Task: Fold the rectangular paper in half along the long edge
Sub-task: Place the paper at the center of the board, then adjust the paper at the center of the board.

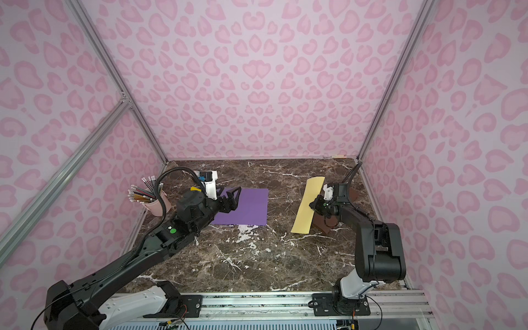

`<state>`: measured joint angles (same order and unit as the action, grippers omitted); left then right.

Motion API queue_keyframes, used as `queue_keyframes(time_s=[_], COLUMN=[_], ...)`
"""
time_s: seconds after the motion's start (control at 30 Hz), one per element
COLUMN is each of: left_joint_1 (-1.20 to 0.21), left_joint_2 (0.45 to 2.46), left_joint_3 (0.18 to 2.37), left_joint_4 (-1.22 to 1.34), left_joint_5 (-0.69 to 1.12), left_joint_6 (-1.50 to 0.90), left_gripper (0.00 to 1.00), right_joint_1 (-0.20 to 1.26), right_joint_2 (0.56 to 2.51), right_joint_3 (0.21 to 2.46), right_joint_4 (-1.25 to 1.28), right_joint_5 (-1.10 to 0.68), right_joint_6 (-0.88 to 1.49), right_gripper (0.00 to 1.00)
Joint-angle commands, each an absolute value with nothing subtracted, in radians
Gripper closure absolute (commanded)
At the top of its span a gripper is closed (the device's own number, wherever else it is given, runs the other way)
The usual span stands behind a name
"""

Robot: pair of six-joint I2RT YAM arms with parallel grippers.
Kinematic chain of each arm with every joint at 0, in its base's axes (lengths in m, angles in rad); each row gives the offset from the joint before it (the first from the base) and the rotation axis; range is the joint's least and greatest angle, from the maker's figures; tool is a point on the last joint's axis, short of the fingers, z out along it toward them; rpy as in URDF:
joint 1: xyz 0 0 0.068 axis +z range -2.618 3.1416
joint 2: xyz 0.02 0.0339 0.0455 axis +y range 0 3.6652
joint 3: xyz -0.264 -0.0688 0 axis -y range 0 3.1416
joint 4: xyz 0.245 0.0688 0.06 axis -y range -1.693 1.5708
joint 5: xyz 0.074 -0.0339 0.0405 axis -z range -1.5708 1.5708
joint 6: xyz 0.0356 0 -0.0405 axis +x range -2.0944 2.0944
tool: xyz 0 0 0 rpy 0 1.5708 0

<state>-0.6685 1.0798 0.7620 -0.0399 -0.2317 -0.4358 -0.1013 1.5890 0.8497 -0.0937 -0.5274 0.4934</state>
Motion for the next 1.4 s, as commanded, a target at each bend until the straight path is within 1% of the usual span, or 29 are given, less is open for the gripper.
queue_keyframes(time_s=[0.0,0.03,0.07,0.1,0.13,0.2,0.3,0.33,0.4,0.47,0.5,0.53,0.6,0.63,0.67,0.7,0.73,0.77,0.8,1.0,1.07,1.17,1.23,1.37], left_joint_1=[-0.662,-0.66,-0.656,-0.652,-0.646,-0.641,-0.632,-0.628,-0.621,-0.62,-0.618,-0.614,-0.611,-0.609,-0.608,-0.608,-0.607,-0.608,-0.608,-0.6,-0.598,-0.598,-0.599,-0.598], left_joint_2=[1.028,1.005,0.979,0.957,0.939,0.908,0.909,0.919,0.944,0.957,0.959,0.959,0.966,0.977,0.991,1.003,1.019,1.034,1.048,1.142,1.215,1.322,1.367,1.461], left_joint_3=[0.709,0.688,0.663,0.64,0.624,0.603,0.606,0.608,0.612,0.61,0.603,0.594,0.578,0.575,0.572,0.575,0.577,0.577,0.573,0.549,0.571,0.614,0.618,0.637], left_joint_4=[-0.035,-0.026,-0.013,-0.001,0.007,0.008,-0.034,-0.048,-0.063,-0.06,-0.049,-0.036,-0.007,-0.001,0.0,-0.004,-0.009,-0.012,-0.009,0.085,0.082,0.056,0.068,0.1], left_joint_5=[-0.355,-0.368,-0.38,-0.382,-0.381,-0.38,-0.396,-0.401,-0.402,-0.398,-0.395,-0.393,-0.378,-0.369,-0.359,-0.35,-0.343,-0.335,-0.324,-0.206,-0.168,-0.16,-0.16,-0.124], left_joint_6=[-0.477,-0.488,-0.498,-0.506,-0.51,-0.51,-0.517,-0.523,-0.525,-0.533,-0.539,-0.549,-0.568,-0.577,-0.583,-0.585,-0.592,-0.596,-0.601,-0.619,-0.618,-0.639,-0.654,-0.661], left_gripper=[0.19,0.19,0.19,0.19,0.19,0.19,0.2,0.2,0.24,0.29,0.3,0.35,0.49,0.58,0.7,0.77,0.84,0.93,0.96,0.96,0.96,0.96,0.96,0.96], right_joint_1=[-0.146,-0.158,-0.169,-0.18,-0.187,-0.197,-0.186,-0.163,-0.073,0.016,0.067,0.111,0.203,0.252,0.294,0.326,0.359,0.389,0.416,0.498,0.518,0.542,0.545,0.54], right_joint_2=[1.597,1.591,1.578,1.564,1.549,1.507,1.402,1.367,1.316,1.301,1.3,1.305,1.355,1.401,1.449,1.513,1.571,1.636,1.704,2.074,2.18,2.332,2.395,2.447], right_joint_3=[0.869,0.867,0.861,0.854,0.85,0.858,0.863,0.872,0.927,0.977,0.99,0.99,1.0,1.029,1.073,1.118,1.18,1.239,1.299,1.652,1.769,1.927,1.989,2.016], right_joint_4=[-0.16,-0.166,-0.169,-0.171,-0.181,-0.228,-0.279,-0.291,-0.356,-0.369,-0.339,-0.294,-0.189,-0.165,-0.153,-0.157,-0.171,-0.184,-0.193,-0.282,-0.339,-0.43,-0.47,-0.491], right_joint_5=[-0.489,-0.476,-0.464,-0.455,-0.444,-0.402,-0.319,-0.279,-0.13,-0.071,-0.088,-0.127,-0.191,-0.198,-0.212,-0.217,-0.228,-0.25,-0.264,-0.343,-0.329,-0.27,-0.239,-0.197], right_joint_6=[0.473,0.483,0.492,0.5,0.505,0.509,0.518,0.515,0.509,0.498,0.486,0.473,0.459,0.455,0.44,0.431,0.417,0.401,0.388,0.342,0.321,0.29,0.284,0.275], right_gripper=[0.65,0.58,0.43,0.33,0.28,0.26,0.26,0.26,0.26,0.36,0.44,0.54,0.67,0.76,0.83,0.88,0.97,1.0,1.0,1.0,1.0,1.0,1.0,1.0])
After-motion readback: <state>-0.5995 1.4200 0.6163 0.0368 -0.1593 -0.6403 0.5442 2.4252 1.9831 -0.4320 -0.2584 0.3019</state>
